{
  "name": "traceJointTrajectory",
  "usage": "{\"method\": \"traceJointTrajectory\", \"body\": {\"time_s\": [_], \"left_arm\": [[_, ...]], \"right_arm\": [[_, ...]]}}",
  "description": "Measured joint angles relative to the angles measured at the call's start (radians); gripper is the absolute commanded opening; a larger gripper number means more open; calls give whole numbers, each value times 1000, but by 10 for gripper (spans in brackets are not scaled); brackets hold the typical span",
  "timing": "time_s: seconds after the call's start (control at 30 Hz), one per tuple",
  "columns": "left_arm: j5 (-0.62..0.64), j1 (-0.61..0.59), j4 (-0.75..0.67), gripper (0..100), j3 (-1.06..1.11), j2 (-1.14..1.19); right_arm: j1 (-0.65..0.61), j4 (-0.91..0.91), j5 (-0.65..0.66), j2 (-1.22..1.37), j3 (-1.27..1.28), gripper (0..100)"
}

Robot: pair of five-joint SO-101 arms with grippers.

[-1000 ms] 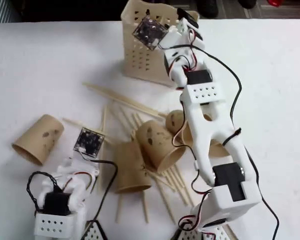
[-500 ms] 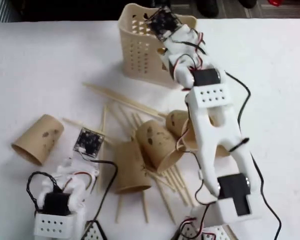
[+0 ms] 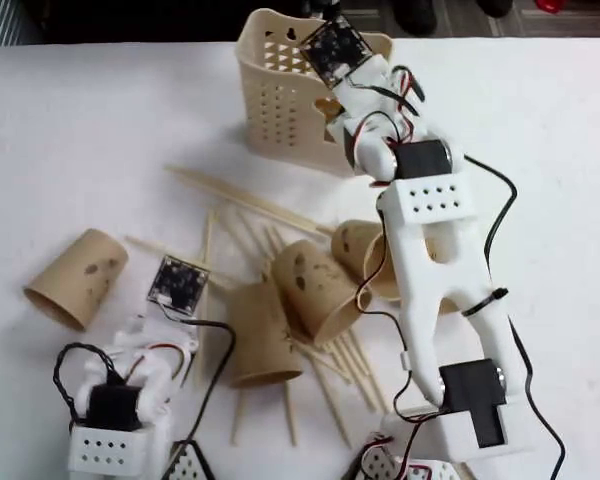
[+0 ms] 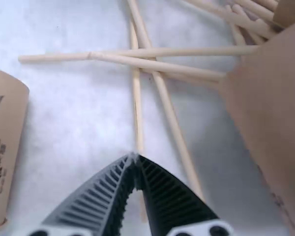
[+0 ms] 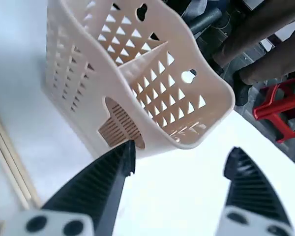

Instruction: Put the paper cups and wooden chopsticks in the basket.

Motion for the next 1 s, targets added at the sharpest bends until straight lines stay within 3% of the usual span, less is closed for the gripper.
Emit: {"method": "traceJointTrajectory", "body": {"time_s": [0.37, 0.73, 0.97, 1.0], "left_arm": [[0, 0, 0, 27, 0, 0], [0, 0, 0, 27, 0, 0], [0, 0, 0, 27, 0, 0], [0, 0, 0, 27, 0, 0]], "right_arm": [[-2, 75, 193, 265, -304, 321], [-34, 138, 301, 430, -417, 311], [-49, 129, 373, 512, -479, 18], [-49, 129, 390, 520, -493, 16]]}}
